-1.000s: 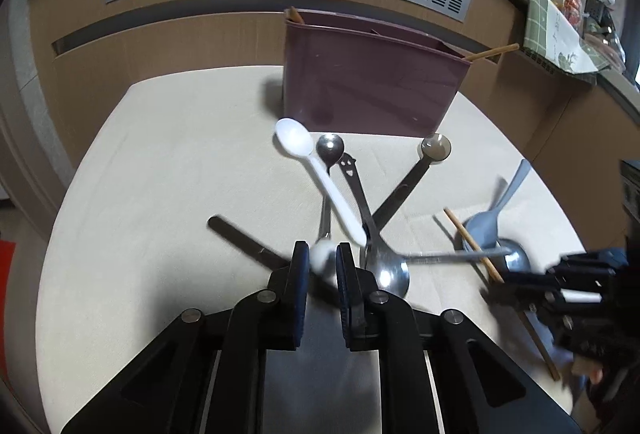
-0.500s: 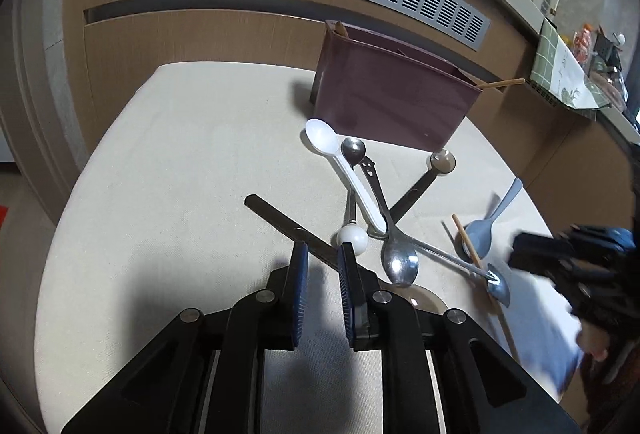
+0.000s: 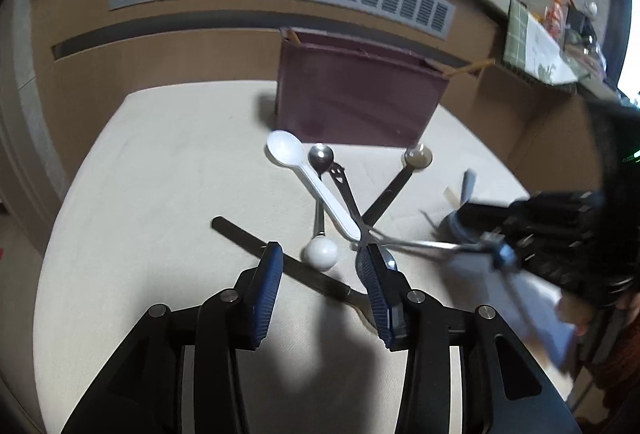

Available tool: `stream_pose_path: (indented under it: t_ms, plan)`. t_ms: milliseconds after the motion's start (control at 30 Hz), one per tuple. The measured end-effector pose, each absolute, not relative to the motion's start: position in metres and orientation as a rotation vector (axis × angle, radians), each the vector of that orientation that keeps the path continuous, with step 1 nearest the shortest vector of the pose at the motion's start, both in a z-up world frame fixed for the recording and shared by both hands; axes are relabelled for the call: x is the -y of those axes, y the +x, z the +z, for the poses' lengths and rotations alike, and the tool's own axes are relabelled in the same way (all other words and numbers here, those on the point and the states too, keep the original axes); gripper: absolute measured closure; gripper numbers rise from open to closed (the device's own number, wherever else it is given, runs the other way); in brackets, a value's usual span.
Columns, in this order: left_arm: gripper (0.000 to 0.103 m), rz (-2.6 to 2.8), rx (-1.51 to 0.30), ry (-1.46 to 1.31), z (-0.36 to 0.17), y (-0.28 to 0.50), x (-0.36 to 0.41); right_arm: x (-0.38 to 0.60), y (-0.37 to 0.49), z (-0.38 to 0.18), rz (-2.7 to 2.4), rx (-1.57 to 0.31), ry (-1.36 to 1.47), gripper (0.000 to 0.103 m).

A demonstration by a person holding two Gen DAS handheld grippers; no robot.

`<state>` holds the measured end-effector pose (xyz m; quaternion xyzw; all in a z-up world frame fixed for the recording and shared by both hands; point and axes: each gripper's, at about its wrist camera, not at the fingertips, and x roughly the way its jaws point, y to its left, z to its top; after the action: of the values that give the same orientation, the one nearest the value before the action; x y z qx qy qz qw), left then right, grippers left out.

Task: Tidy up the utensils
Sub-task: 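Close the left tool on the white ball-handled measuring spoon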

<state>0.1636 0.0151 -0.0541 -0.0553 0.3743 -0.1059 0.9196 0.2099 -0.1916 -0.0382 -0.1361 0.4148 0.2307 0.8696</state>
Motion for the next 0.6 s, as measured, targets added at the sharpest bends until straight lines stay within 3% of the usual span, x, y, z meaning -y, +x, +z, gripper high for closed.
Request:
stream_pose_path:
  t_ms: [233, 333, 367, 433, 600]
  plan:
    - [0.061, -0.148, -0.84, -0.042, -0.067, 0.19, 0.002, 0.218, 0.211, -0.015, 0.456, -0.813, -0.203, 0.099]
    - [0.072, -0.103, -0.848, -0.018, -0.07, 0.196, 0.006, 0.225, 0.207, -0.013, 0.449, -0.806, -0.183, 0.099]
    - [0.081, -0.099, -0.849, -0.024, -0.07, 0.197, 0.005, 0.227, 0.204, -0.012, 0.446, -0.797, -0.179, 0.099]
    - [0.081, -0.096, -0.852, -0.06, -0.066, 0.198, 0.0, 0.226, 0.204, -0.01, 0.446, -0.783, -0.171, 0.099]
    - [0.081, -0.074, -0.651, -0.054, -0.004, 0.172, -0.012, 0.233, 0.196, 0.017, 0.476, -0.712, -0.12, 0.099]
